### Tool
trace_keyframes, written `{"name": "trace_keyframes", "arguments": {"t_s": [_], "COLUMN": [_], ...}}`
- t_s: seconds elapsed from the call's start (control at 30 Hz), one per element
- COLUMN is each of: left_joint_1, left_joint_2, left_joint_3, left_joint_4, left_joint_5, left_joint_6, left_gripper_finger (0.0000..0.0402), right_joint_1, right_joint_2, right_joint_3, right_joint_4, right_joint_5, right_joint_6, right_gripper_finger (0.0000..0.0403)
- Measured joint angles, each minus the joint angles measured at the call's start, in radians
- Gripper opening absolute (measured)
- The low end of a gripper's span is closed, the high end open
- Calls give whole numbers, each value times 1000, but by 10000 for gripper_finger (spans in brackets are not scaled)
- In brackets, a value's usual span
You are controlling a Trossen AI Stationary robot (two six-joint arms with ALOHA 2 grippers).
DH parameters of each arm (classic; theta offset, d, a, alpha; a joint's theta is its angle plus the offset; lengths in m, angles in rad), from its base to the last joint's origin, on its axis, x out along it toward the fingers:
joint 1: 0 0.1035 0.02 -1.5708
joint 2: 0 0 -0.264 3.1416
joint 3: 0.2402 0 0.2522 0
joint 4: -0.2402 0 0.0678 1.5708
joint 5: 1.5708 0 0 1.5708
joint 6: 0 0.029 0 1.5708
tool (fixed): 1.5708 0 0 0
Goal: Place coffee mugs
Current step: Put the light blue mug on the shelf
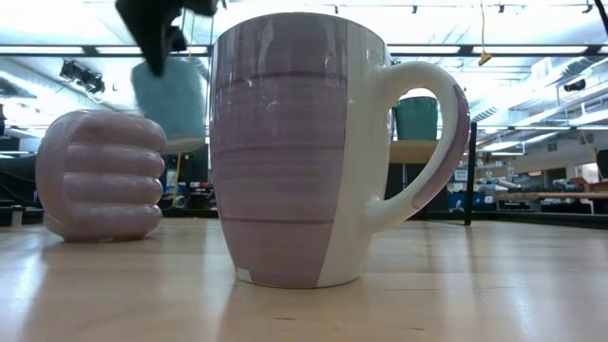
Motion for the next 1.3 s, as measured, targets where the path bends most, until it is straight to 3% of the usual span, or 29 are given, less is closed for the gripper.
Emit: {"name": "trace_keyframes", "arguments": {"t_s": [0.27, 0.57, 1.3], "left_joint_1": [1, 35, 62], "left_joint_2": [16, 155, 418], "left_joint_3": [27, 26, 129], "left_joint_4": [134, 190, 228], "left_joint_5": [-63, -26, -48], "left_joint_6": [212, 297, 619], "left_gripper_finger": [22, 22, 22], "right_joint_1": [-41, -51, 54], "right_joint_2": [-35, -42, -62], "right_joint_3": [0, 0, 0], "right_joint_4": [-16, -16, -45], "right_joint_5": [-10, -9, 45], "right_joint_6": [0, 40, 200], "right_gripper_finger": [158, 157, 157]}}
